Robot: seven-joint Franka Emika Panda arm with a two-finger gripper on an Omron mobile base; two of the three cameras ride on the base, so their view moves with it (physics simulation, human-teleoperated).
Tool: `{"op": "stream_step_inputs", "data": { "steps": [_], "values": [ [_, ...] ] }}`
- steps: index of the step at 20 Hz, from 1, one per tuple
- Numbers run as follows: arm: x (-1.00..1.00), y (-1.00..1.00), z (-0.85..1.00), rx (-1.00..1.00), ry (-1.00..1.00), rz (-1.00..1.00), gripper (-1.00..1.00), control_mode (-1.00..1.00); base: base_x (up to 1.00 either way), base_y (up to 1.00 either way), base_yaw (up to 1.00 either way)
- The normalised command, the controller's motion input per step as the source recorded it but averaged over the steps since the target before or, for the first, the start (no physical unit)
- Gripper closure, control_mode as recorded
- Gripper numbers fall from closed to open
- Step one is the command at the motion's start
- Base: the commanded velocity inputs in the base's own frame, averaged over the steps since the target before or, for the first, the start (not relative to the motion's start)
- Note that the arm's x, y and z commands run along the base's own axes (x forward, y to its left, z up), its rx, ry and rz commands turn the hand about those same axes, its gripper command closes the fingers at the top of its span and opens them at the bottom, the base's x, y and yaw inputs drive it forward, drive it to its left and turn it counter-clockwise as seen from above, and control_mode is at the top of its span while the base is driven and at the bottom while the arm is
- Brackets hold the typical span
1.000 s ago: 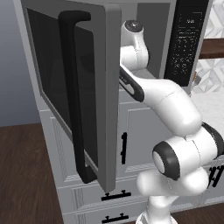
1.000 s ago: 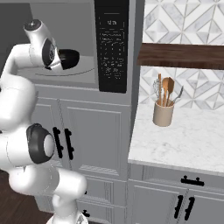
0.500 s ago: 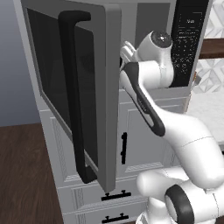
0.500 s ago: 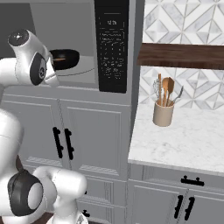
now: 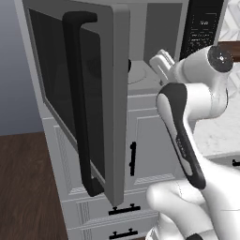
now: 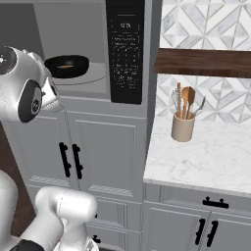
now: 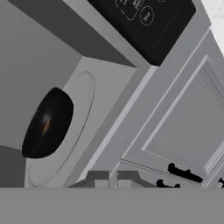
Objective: Open the microwave, place the bowl with waffle inside the microwave, then close the microwave door and turn it on.
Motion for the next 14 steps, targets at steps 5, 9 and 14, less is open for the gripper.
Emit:
{"op": "stream_step_inputs", "data": {
  "steps": [5,9,14],
  "values": [
    [-1.00,-0.04,0.27,0.05,0.00,0.01,1.00,-1.00,0.00,0.00,0.00],
    [-1.00,0.00,0.10,0.03,-0.07,0.06,1.00,-1.00,0.00,0.00,0.00],
    [-1.00,0.09,0.00,0.00,-0.28,0.14,1.00,-1.00,0.00,0.00,0.00]
  ]
}}
